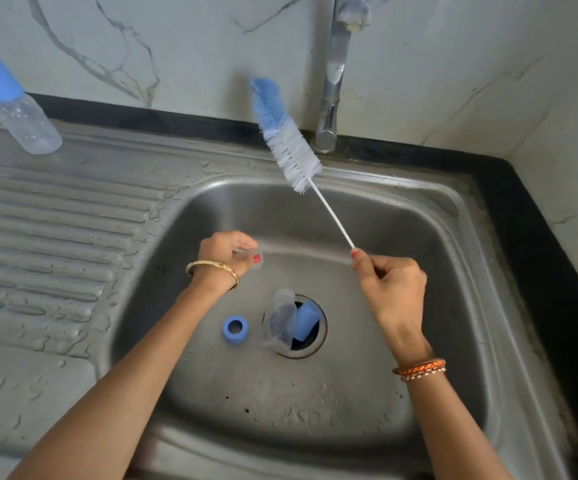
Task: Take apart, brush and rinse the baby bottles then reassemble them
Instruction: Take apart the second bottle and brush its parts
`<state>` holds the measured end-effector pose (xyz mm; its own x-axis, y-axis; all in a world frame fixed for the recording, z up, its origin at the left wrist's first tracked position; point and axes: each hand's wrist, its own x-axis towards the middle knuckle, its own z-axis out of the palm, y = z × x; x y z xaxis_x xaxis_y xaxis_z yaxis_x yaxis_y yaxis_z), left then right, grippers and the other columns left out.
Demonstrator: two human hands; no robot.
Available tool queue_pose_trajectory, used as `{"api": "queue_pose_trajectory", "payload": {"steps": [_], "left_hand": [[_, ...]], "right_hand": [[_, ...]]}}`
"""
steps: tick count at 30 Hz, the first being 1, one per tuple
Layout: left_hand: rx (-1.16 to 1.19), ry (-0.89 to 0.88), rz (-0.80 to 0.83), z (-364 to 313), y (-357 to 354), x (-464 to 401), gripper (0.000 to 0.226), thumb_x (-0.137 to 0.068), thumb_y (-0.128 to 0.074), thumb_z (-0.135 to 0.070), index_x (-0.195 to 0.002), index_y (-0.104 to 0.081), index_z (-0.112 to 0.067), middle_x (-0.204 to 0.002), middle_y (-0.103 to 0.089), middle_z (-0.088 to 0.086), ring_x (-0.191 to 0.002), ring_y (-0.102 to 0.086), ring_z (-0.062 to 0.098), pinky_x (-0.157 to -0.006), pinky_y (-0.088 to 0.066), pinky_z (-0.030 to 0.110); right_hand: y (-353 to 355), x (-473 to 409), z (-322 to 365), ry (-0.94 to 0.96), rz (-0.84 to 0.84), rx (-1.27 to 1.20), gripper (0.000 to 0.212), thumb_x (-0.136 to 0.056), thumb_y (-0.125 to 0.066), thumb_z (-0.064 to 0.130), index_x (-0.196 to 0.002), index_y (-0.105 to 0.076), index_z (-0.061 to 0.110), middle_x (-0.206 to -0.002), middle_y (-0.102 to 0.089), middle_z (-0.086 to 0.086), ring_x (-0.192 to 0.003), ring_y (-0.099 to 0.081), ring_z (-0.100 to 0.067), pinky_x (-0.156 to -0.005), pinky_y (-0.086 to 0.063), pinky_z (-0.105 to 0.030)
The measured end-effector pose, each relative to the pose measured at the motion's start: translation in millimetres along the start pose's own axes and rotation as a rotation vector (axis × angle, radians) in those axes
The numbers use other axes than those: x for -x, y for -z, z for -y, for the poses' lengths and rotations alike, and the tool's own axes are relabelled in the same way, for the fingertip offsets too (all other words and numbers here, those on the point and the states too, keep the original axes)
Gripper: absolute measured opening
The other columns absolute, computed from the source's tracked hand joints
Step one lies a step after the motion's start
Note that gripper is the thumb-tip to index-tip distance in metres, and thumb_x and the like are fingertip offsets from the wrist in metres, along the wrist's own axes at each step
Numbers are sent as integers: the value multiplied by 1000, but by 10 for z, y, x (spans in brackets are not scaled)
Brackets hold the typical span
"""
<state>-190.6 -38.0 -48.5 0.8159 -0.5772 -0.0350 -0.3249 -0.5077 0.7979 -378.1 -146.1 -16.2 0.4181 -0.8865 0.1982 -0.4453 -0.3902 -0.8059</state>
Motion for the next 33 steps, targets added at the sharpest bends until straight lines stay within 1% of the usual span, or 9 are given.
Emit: {"api": "queue_pose_trajectory", "payload": {"steps": [3,7,14,17,19,21,25,29,33], "left_hand": [[-421,-151,160,267,-141,-38,28,-82,-64,1,-109,-66,-6,-115,-59,11,-100,-61,27,-88,-42,20],[-645,-141,327,439,-349,-15,29,-90,-59,-13,-119,-59,-12,-126,-50,8,-111,-54,27,-92,-40,27],[-669,-153,391,569,-437,2,23,-89,-54,-3,-110,-59,-9,-118,-51,9,-101,-56,25,-80,-38,22],[-506,43,387,655,-402,-16,9,-73,-59,-5,-79,-58,-11,-93,-57,14,-90,-59,34,-72,-41,31],[-625,-4,378,721,-405,-20,8,-73,-56,-2,-71,-52,-9,-83,-57,17,-80,-59,32,-62,-40,29],[-662,-14,432,739,-418,14,6,-80,-55,-3,-84,-56,-7,-94,-58,18,-90,-61,32,-61,-42,29],[-815,-158,418,697,-392,-61,38,-90,-55,-12,-127,-50,-16,-130,-44,7,-118,-45,28,-96,-42,36],[-676,-248,261,467,-423,-57,32,-91,-56,-19,-123,-55,-12,-129,-49,6,-121,-44,25,-93,-44,38],[-442,-371,282,187,-584,137,28,-87,-61,-23,-113,-62,-12,-117,-59,6,-114,-50,25,-91,-44,35]], "right_hand": [[-5,31,62,39,78,135,60,-89,-60,29,-40,-27,19,-39,-25,4,-50,-30,-25,-53,-30,-30],[-66,91,102,62,205,302,48,-91,-51,42,-52,-41,16,-52,-42,-4,-62,-45,-32,-57,-32,-30],[-116,134,135,127,224,370,43,-93,-46,44,-61,-51,15,-64,-55,-12,-69,-55,-35,-59,-41,-33],[-113,133,122,124,216,368,46,-92,-47,43,-59,-50,12,-60,-51,-10,-66,-53,-35,-55,-36,-31],[-118,137,122,121,218,365,46,-92,-47,43,-60,-52,11,-60,-52,-10,-65,-53,-35,-55,-37,-31],[-121,142,128,117,226,377,46,-92,-47,43,-60,-52,11,-61,-52,-10,-65,-53,-34,-55,-38,-31],[-114,153,149,86,217,394,50,-93,-46,42,-53,-37,14,-59,-48,-7,-62,-51,-33,-53,-33,-28],[-79,146,181,51,173,381,53,-91,-48,41,-49,-25,18,-48,-31,1,-54,-37,-26,-43,-18,-26],[-82,146,202,23,152,348,52,-91,-47,42,-50,-22,21,-49,-30,2,-57,-37,-26,-52,-25,-27]]}}
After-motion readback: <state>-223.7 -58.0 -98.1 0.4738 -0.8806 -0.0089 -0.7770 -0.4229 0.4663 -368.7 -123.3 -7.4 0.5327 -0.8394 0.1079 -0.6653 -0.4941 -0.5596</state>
